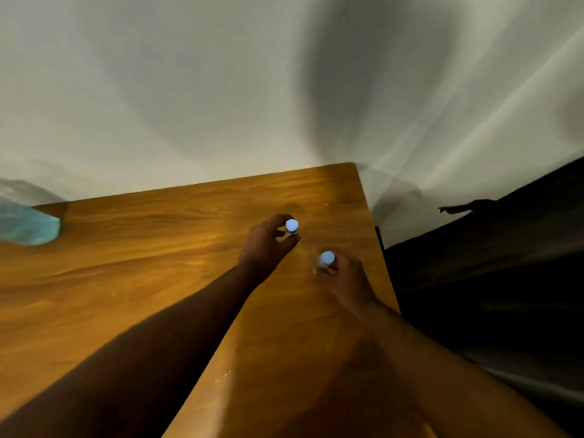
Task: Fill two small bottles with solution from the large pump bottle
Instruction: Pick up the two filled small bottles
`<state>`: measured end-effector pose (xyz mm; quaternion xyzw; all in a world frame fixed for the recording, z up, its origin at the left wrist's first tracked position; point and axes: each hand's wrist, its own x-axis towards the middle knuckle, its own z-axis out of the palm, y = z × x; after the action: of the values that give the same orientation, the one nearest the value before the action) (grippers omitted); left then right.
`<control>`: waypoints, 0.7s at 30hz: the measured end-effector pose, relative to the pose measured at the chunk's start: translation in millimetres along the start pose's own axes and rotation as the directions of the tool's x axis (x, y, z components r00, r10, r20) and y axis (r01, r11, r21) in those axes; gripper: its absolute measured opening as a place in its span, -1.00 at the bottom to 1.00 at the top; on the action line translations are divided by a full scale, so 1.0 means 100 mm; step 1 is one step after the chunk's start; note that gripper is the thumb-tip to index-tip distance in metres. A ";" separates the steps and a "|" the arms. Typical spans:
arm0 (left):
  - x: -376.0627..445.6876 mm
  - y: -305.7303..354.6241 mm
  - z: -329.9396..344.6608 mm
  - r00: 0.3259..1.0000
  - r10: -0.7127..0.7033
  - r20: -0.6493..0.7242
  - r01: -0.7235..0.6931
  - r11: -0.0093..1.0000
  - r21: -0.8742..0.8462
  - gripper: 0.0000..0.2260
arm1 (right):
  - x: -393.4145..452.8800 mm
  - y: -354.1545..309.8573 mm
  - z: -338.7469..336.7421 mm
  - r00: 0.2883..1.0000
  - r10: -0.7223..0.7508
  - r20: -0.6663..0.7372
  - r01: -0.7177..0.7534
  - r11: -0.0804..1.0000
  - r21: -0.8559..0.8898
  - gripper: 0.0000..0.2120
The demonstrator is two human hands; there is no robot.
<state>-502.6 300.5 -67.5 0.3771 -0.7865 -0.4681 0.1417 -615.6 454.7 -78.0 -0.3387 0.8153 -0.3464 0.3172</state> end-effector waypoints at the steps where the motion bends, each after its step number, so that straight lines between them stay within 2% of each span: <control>1: 0.13 0.04 0.02 1.000 0.018 -0.006 -0.018 1.000 0.003 -0.69 | 0.16 -0.04 -0.13 0.999 0.011 -0.037 -0.011 1.000 0.007 -0.63; 4: 0.54 0.14 0.09 0.999 0.046 -0.017 -0.046 0.999 0.022 -0.65 | 0.65 -0.18 -0.45 0.991 0.046 -0.129 -0.038 0.997 0.060 -0.42; 7: 0.94 0.20 0.18 0.999 0.045 0.006 -0.045 0.998 0.051 -0.63 | 1.11 -0.24 -0.64 0.989 0.008 -0.145 -0.015 0.999 -0.048 -0.65; 9: 1.19 0.20 0.24 1.000 0.016 0.022 -0.016 0.999 0.031 -0.65 | 1.37 -0.24 -0.70 0.987 -0.017 -0.158 0.005 0.997 -0.077 -0.71; 17: 1.74 0.05 0.46 0.998 -0.040 0.038 0.040 0.999 -0.012 -0.66 | 2.01 -0.10 -0.65 0.989 -0.044 -0.140 0.017 0.983 -0.185 -0.77; 21: 1.81 0.01 0.51 0.999 -0.014 0.038 0.015 1.000 -0.027 -0.65 | 2.14 -0.06 -0.62 0.992 -0.018 -0.127 -0.002 0.987 -0.158 -0.66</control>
<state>-654.7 201.7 -116.9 0.3720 -0.7797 -0.4870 0.1286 -781.7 307.8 -99.2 -0.3431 0.8576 -0.3029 0.2348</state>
